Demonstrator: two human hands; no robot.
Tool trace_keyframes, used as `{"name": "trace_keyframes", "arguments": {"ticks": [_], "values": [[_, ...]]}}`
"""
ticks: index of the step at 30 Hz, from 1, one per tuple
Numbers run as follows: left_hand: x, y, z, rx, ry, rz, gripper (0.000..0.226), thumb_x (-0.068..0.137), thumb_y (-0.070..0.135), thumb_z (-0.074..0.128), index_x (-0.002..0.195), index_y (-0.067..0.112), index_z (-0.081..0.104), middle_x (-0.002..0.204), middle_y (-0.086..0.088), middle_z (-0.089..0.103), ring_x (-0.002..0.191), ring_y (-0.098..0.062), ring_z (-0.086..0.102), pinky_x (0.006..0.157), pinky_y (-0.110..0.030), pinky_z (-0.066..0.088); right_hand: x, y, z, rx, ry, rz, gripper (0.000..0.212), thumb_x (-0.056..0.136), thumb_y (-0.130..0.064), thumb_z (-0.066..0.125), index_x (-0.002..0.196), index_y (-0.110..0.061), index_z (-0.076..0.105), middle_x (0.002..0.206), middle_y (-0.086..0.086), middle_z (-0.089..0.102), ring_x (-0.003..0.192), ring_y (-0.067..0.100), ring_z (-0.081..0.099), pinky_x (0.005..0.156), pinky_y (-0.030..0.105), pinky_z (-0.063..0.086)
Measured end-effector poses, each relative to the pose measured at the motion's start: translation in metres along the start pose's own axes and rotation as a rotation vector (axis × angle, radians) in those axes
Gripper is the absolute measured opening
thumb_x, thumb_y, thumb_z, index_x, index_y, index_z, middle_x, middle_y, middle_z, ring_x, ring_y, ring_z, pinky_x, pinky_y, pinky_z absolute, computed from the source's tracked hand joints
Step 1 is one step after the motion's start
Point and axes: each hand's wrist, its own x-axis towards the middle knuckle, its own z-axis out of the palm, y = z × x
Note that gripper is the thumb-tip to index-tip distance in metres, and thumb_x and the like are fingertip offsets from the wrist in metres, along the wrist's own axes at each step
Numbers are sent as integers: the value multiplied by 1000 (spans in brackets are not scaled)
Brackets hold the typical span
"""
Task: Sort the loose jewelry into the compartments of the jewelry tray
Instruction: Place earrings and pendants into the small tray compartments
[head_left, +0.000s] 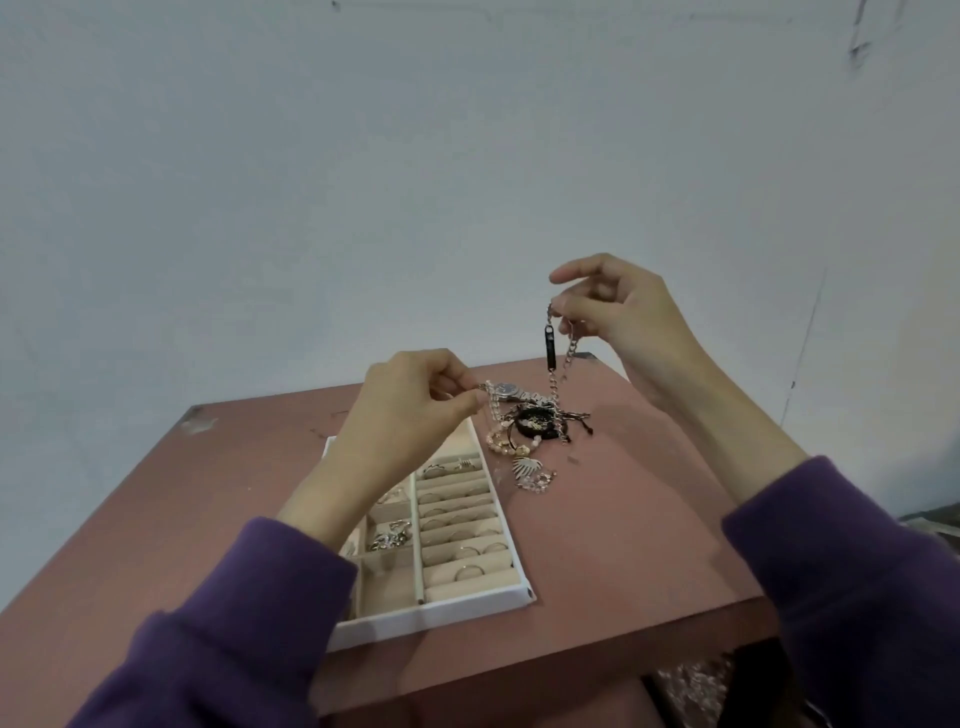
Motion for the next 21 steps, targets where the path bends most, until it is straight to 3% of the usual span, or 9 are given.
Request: {"name": "trace_keyframes", "arguments": {"ticks": [3,7,12,21], "values": [[-5,2,-20,-34,35,-27,8,78,25,70,72,22,66,71,6,70,65,-3,61,55,-4,41,4,-22,16,65,-25,-40,21,82,3,60,89,-17,63,70,3,60,60,13,58,66,25,48],[-14,2,-49,-100,92,-76,8,77,25,71,73,20,67,68,6,70,66,-5,63,65,-25,50,4,-49,41,181,-67,-76,20,83,4,60,90,-14,63,68,3,58,58,13,58,63,24,48],[-29,-1,-85,-158,156,-109,9,78,25,70,77,16,67,73,0,71,68,-8,64,60,-21,49,-3,-75,72,302,-171,-100,18,84,5,58,95,-9,60,74,9,58,59,15,57,63,24,48],[-53,-20,-113,-217,180,-181,9,81,21,68,81,13,66,73,1,71,62,-5,65,53,-15,50,-18,-80,111,311,-269,-81,18,84,5,58,93,-10,61,71,7,59,60,17,56,62,25,48]]}}
